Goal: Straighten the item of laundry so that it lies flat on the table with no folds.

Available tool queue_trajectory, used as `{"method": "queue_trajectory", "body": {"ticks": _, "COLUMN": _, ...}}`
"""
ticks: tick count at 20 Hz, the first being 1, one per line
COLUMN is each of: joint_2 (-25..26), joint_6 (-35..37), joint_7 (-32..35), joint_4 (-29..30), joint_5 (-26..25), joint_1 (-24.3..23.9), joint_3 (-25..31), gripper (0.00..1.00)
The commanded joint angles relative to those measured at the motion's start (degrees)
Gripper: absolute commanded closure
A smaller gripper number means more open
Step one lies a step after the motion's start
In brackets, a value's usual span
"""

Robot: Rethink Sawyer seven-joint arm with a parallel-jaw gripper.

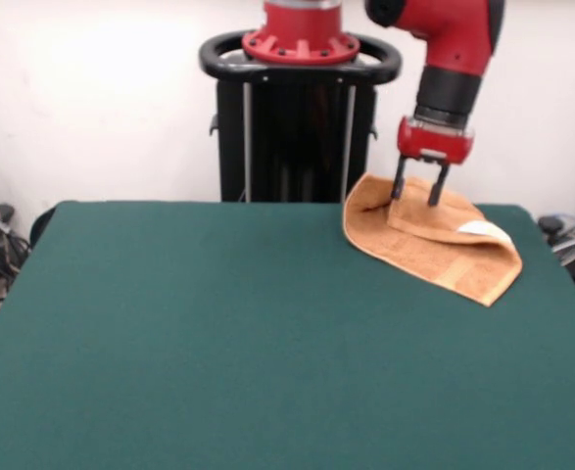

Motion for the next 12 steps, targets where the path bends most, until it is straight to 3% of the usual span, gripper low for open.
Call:
{"method": "queue_trajectory", "body": {"ticks": 1, "joint_2": 2.5, "joint_6": 2.99, "joint_7": 10.43, "joint_4": -10.18, "joint_5": 9.09, "joint_1": 0.48, "joint_3": 6.84, "gripper": 0.0}}
{"method": "queue_trajectory", "body": {"ticks": 6, "joint_2": 0.5, "joint_6": 7.04, "joint_7": 8.42, "joint_4": -10.98, "joint_5": 8.93, "joint_1": -1.36, "joint_3": 8.92, "gripper": 0.0}}
{"method": "queue_trajectory", "body": {"ticks": 12, "joint_2": -0.47, "joint_6": 17.41, "joint_7": 5.61, "joint_4": -14.88, "joint_5": 10.97, "joint_1": -1.1, "joint_3": 8.15, "gripper": 0.0}}
